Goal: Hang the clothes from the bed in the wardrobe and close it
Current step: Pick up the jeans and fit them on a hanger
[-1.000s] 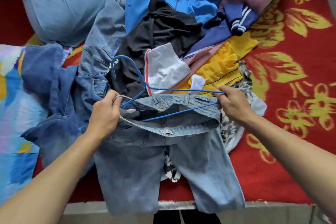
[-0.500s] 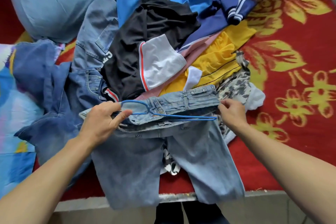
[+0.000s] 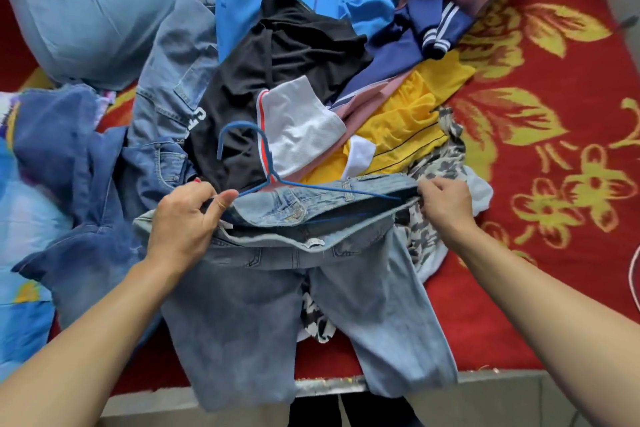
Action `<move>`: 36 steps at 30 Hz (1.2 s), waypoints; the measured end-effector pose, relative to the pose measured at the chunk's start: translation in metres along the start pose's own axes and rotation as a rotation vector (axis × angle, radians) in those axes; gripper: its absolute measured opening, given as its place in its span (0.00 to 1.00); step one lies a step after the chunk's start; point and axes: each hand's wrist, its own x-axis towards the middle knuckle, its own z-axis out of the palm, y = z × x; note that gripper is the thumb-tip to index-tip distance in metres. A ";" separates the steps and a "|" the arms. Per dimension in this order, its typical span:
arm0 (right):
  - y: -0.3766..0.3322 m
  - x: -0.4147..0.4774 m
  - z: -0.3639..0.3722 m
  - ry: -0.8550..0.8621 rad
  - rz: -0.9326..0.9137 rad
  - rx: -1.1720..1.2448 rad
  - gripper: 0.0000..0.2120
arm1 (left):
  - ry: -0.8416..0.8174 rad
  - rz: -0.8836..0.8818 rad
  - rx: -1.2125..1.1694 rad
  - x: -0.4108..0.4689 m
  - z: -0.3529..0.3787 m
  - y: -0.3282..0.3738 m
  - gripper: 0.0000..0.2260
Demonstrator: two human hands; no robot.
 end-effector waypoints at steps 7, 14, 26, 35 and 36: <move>-0.030 -0.016 0.007 -0.027 -0.259 -0.234 0.19 | 0.077 -0.011 0.095 -0.006 0.010 0.000 0.26; -0.035 -0.007 -0.005 0.166 -0.313 -0.439 0.19 | 0.128 0.059 0.186 -0.004 0.005 0.006 0.24; -0.050 -0.055 0.065 -0.123 -0.714 -0.277 0.17 | 0.033 -0.113 -0.120 -0.004 0.003 0.013 0.11; -0.058 -0.025 0.025 0.003 -0.600 -0.118 0.19 | 0.143 -0.330 -0.089 -0.011 -0.028 -0.031 0.14; -0.062 -0.027 0.025 -0.025 -0.624 -0.114 0.19 | 0.174 -0.366 -0.103 -0.007 -0.028 -0.029 0.15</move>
